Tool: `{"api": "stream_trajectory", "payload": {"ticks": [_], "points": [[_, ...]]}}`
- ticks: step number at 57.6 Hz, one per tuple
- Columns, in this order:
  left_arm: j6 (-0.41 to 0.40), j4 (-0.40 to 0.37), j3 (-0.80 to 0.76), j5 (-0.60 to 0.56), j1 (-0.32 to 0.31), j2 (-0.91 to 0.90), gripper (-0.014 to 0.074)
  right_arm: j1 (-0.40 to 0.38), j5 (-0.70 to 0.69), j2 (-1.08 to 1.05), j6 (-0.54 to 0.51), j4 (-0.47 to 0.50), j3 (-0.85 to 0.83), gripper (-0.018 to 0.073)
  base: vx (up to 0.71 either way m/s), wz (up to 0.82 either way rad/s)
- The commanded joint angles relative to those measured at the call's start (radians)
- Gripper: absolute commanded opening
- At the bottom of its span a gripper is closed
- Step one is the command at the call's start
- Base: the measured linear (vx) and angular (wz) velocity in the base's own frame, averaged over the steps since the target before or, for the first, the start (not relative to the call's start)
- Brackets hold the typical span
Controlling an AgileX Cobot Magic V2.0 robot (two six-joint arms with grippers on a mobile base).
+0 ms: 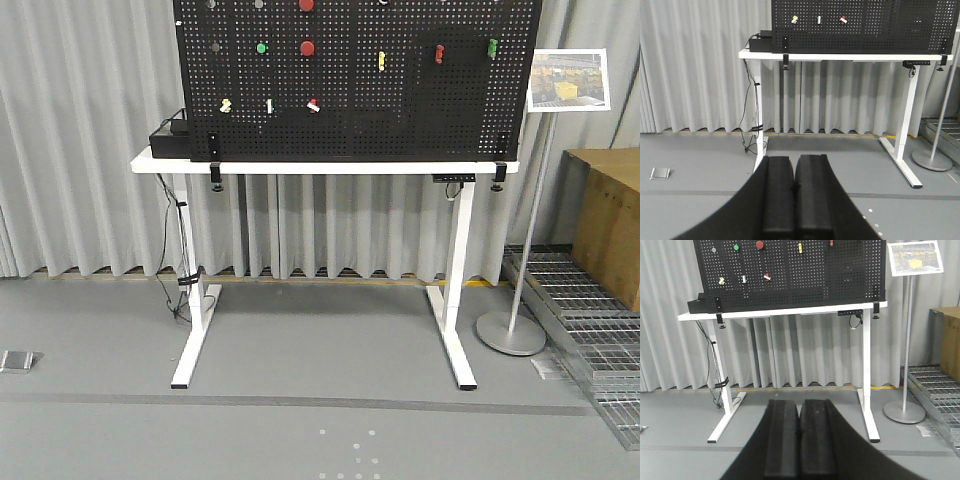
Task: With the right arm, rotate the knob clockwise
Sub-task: 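Drive the base toward the black pegboard with both grippers raised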
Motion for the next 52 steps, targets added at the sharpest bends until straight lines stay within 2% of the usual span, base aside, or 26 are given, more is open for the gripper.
{"api": "stream_trajectory", "payload": {"ticks": [1,52], "points": [[-0.002,-0.003,0.011,-0.085,-0.002,-0.011,-0.0006,-0.005,-0.081,-0.010,-0.012,-0.005,0.006,-0.0006,0.00,0.00],[-0.002,-0.003,0.011,-0.085,-0.002,-0.011,-0.0006,-0.005,-0.081,-0.010,-0.012,-0.005,0.006,-0.0006,0.00,0.00]]}}
